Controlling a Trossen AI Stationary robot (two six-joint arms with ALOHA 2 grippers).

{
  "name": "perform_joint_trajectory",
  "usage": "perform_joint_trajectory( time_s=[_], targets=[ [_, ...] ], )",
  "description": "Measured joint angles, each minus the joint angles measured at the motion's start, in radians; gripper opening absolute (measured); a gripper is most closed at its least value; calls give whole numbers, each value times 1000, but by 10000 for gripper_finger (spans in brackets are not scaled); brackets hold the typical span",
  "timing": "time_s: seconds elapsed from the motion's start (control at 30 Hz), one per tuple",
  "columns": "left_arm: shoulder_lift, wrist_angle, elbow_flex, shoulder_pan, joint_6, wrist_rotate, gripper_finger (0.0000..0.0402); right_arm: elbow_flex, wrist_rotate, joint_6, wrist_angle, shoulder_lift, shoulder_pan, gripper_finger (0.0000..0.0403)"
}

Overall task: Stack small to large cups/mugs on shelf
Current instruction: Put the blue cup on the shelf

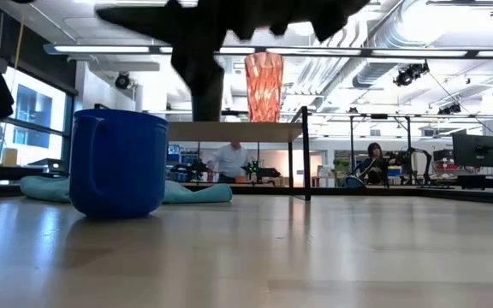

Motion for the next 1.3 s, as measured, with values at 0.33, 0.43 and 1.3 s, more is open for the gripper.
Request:
perform_joint_trajectory(
  time_s=[0.33, 0.43, 1.3],
  targets=[
    [1, 79, 0, 10, -89, -48, 98, 0, 152, -179, -143, -188, -11, 122],
    [11, 86, 0, 44, -124, -13, 141, 0, 165, -188, -170, -234, -23, 128],
    [-182, -356, 76, 81, -79, 75, 236, 0, 215, -248, -427, -318, 20, 145]
  ],
)
